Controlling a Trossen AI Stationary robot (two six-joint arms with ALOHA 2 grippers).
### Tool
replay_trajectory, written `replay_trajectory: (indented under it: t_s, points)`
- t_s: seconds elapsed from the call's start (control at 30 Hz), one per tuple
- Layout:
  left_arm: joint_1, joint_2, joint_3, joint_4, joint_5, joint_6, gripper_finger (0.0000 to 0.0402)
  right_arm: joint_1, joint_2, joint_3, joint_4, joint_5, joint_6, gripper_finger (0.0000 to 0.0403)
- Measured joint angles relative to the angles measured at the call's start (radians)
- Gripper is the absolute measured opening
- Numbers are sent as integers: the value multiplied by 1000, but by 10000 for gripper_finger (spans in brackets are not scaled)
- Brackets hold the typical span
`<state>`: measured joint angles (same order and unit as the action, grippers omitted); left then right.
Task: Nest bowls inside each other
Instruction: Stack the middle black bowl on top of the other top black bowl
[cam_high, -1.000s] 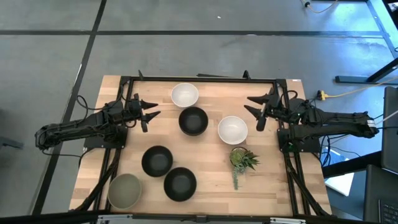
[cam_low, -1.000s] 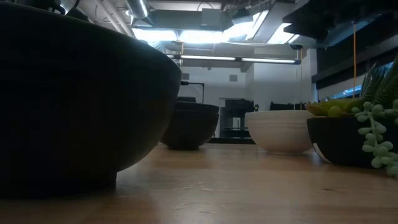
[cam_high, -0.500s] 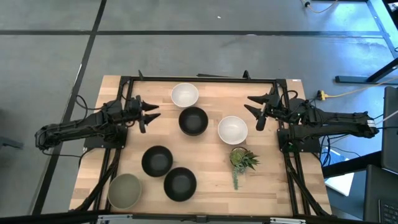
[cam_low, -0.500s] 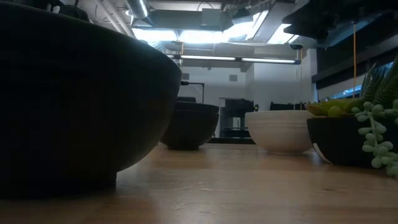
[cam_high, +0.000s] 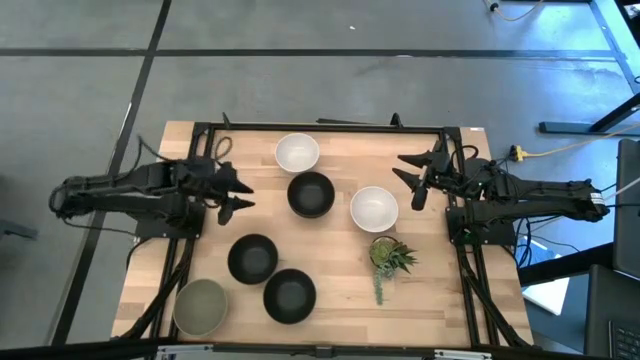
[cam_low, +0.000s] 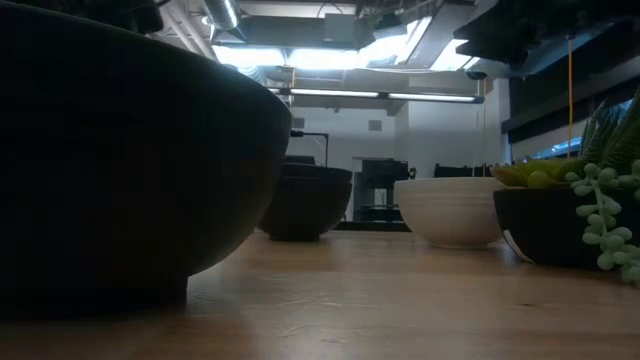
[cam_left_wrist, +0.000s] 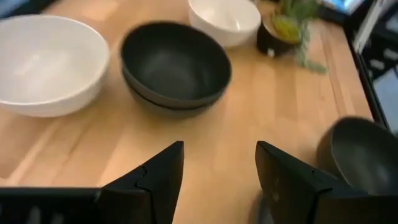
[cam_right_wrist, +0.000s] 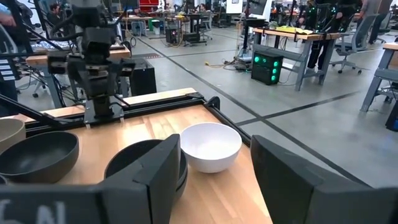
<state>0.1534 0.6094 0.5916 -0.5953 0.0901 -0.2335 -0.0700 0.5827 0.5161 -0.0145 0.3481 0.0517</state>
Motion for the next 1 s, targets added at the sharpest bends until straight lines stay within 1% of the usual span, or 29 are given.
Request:
replay_trajectory:
  t_s: [0.2,0.3,0.43,0.67,0.73,0.83,1.0]
  points:
    - [-124,180,59,-71,-8,0,193,0,5,0,-7,0,26,198]
    - [-188,264,67,-93,-34,0,193,0,11,0,-6,0,27,198]
    - [-256,355,67,-93,-37,-20,193,0,18,0,-4,-12,44,198]
    - [-354,452,67,-68,-35,-72,193,0,33,0,-6,-30,50,198]
    - [-371,472,67,-66,-52,-91,193,0,40,0,-6,-35,53,198]
    - [-387,500,67,-66,-87,-105,193,1,47,1,-2,-36,53,198]
    - [-390,545,67,-67,-91,-108,192,1,56,1,-4,-36,53,198]
